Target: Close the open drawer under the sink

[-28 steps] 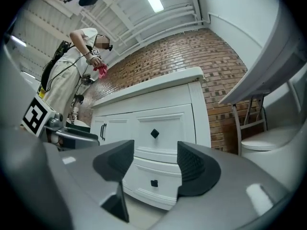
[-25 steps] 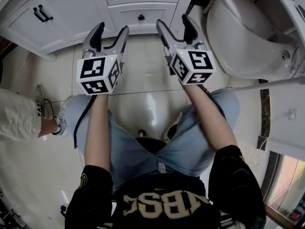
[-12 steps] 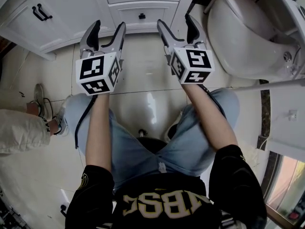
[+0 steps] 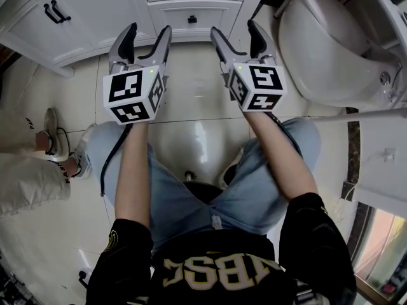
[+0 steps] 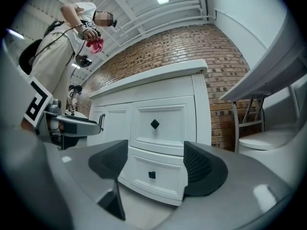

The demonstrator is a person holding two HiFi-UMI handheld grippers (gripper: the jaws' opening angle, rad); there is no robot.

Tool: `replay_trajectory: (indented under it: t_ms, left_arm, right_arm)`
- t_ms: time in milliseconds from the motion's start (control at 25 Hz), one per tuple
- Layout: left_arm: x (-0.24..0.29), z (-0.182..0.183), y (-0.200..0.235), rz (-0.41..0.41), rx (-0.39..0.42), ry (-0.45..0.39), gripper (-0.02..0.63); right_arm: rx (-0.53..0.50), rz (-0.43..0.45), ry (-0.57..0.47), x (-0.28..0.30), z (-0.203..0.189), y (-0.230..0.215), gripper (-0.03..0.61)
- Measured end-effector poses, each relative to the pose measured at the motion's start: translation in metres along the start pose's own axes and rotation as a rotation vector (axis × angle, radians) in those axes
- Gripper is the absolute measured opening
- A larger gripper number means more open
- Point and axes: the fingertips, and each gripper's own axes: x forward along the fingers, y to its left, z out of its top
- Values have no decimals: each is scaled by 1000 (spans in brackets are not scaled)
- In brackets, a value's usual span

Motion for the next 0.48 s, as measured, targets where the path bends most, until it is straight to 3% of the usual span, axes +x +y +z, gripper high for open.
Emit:
replay_trajectory:
  t_ms: [480]
  left_arm:
    - [4, -2, -1, -12, -7, 8, 298]
  right_arm:
    - [-6, 16, 19, 5, -7, 4, 353]
